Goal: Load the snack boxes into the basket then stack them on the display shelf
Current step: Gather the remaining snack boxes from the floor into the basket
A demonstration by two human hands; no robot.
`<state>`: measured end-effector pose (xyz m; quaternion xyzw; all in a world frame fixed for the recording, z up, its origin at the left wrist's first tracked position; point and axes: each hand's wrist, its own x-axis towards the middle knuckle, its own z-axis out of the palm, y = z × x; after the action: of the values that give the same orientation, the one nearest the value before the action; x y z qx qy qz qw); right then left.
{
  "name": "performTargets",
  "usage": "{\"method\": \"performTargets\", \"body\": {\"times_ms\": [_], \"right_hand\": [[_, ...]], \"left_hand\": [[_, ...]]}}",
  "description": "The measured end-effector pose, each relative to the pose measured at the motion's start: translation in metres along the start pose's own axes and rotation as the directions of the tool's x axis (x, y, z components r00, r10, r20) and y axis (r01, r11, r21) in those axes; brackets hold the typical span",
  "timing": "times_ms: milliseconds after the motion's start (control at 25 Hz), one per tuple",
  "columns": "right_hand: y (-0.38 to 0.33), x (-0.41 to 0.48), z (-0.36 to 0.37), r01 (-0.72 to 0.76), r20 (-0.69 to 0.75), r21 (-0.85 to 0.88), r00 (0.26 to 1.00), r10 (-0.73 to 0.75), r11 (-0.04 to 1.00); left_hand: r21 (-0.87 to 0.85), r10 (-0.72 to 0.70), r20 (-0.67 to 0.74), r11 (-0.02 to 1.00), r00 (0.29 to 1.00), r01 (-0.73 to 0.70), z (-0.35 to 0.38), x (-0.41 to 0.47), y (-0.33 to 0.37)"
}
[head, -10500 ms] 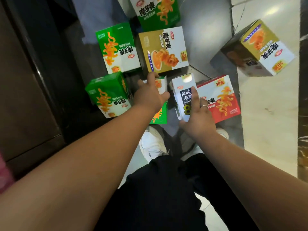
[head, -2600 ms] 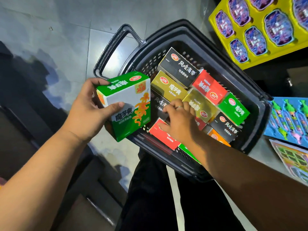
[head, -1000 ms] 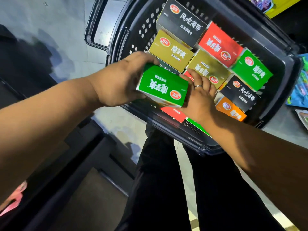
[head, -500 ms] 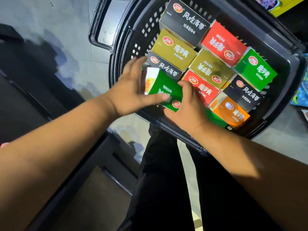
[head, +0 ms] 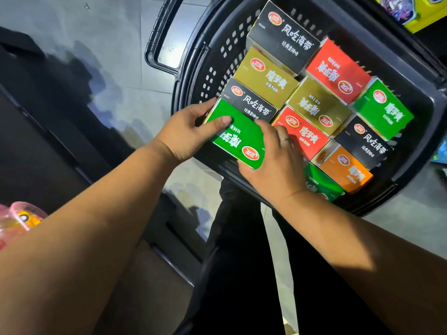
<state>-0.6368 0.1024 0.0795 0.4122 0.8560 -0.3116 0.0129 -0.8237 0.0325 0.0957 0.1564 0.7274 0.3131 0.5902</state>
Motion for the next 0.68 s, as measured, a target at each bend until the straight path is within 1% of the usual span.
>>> {"method": "performTargets", "body": {"times_ms": [80, 160, 240, 280, 320, 360, 400, 440, 520, 600, 680], "right_hand": [[-0.009, -0.001, 0.006, 0.000, -0.019, -0.100, 1.000, -0.002, 0.995], [-0.013, -0.002, 0.012, -0.001, -0.008, -0.138, 1.000, 0.000, 0.990], [-0.014, 0.000, 0.017, -0.010, 0.019, -0.168, 1.000, 0.013, 0.986], [-0.016, 0.002, 0.019, -0.013, 0.037, -0.190, 0.999, 0.021, 0.982], [-0.017, 0.004, 0.020, -0.018, 0.052, -0.209, 0.998, 0.030, 0.978], [-0.017, 0.006, 0.022, -0.023, 0.066, -0.211, 0.997, 0.038, 0.977], [-0.015, 0.007, 0.024, -0.025, 0.076, -0.192, 0.996, 0.040, 0.981], [-0.011, 0.007, 0.026, -0.024, 0.088, -0.154, 0.995, 0.038, 0.988], [-0.003, 0.003, 0.028, -0.018, 0.104, -0.098, 0.994, 0.029, 0.995], [0.003, 0.000, 0.031, -0.003, 0.108, -0.140, 0.994, 0.018, 0.990], [0.004, 0.003, 0.035, 0.023, 0.131, -0.230, 0.991, 0.008, 0.973]], "left_hand": [[0.187, 0.058, 0.031, 0.980, 0.998, -0.063, -0.010, -0.002, -0.002], [0.395, 0.127, 0.018, 0.910, 0.992, -0.124, -0.015, -0.004, -0.002], [0.527, 0.117, 0.005, 0.844, 0.993, -0.102, -0.011, -0.001, -0.001], [0.575, 0.073, -0.018, 0.817, 0.997, -0.050, -0.007, 0.003, 0.001], [0.666, 0.034, -0.067, 0.746, 0.997, 0.019, -0.001, 0.007, 0.003], [0.776, 0.031, -0.128, 0.625, 0.991, 0.081, 0.004, 0.009, 0.003], [0.848, 0.078, -0.170, 0.520, 0.982, 0.105, 0.008, 0.008, 0.002], [0.873, 0.143, -0.179, 0.479, 0.973, 0.090, 0.009, 0.006, -0.001], [0.871, 0.194, -0.152, 0.490, 0.969, 0.039, 0.008, 0.002, -0.009], [0.890, 0.184, -0.131, 0.454, 0.974, 0.034, 0.004, 0.003, -0.016], [0.927, 0.174, -0.127, 0.371, 0.977, 0.055, 0.003, 0.012, -0.019]]}}
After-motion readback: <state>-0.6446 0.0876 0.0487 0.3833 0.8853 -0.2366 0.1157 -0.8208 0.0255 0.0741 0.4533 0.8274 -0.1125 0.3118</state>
